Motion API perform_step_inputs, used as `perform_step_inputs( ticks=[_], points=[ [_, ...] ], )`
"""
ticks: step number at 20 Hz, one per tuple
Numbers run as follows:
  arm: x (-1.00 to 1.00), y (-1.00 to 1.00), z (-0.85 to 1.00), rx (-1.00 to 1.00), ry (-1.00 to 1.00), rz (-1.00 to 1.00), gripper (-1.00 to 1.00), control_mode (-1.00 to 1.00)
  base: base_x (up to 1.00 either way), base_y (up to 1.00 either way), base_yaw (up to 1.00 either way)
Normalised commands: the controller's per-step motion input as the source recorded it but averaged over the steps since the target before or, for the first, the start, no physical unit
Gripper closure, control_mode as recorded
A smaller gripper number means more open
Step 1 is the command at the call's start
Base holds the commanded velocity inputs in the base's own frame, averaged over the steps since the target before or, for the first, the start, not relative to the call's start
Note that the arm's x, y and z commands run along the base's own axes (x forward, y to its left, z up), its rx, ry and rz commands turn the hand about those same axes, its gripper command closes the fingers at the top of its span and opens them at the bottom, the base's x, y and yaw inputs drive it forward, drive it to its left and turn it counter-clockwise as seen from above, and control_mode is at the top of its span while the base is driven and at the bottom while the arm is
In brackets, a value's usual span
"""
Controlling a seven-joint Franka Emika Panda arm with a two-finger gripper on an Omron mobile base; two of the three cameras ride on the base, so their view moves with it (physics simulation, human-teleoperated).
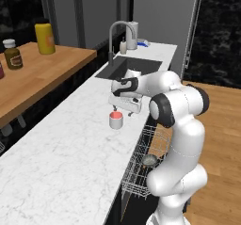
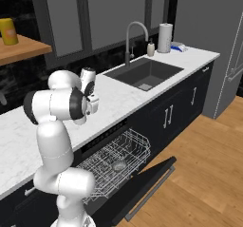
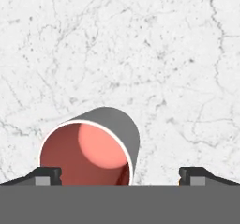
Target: Pick up the cup and bowl from the counter, place them in the dishwasher, and close the dishwasher door.
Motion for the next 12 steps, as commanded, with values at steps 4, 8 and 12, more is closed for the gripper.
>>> perform_step_inputs(
  ticks=[4, 8, 12],
  points=[
    [-0.03, 0.12, -0.19, 0.0, -0.04, 0.0, -1.0, -1.0, 0.0, 0.0, 0.0],
    [-0.04, 0.0, -0.3, 0.0, -0.1, 0.0, -1.0, -1.0, 0.0, 0.0, 0.0],
    [0.0, 0.0, -0.25, 0.0, -0.01, 0.02, -1.0, -1.0, 0.0, 0.0, 0.0]
  ],
)
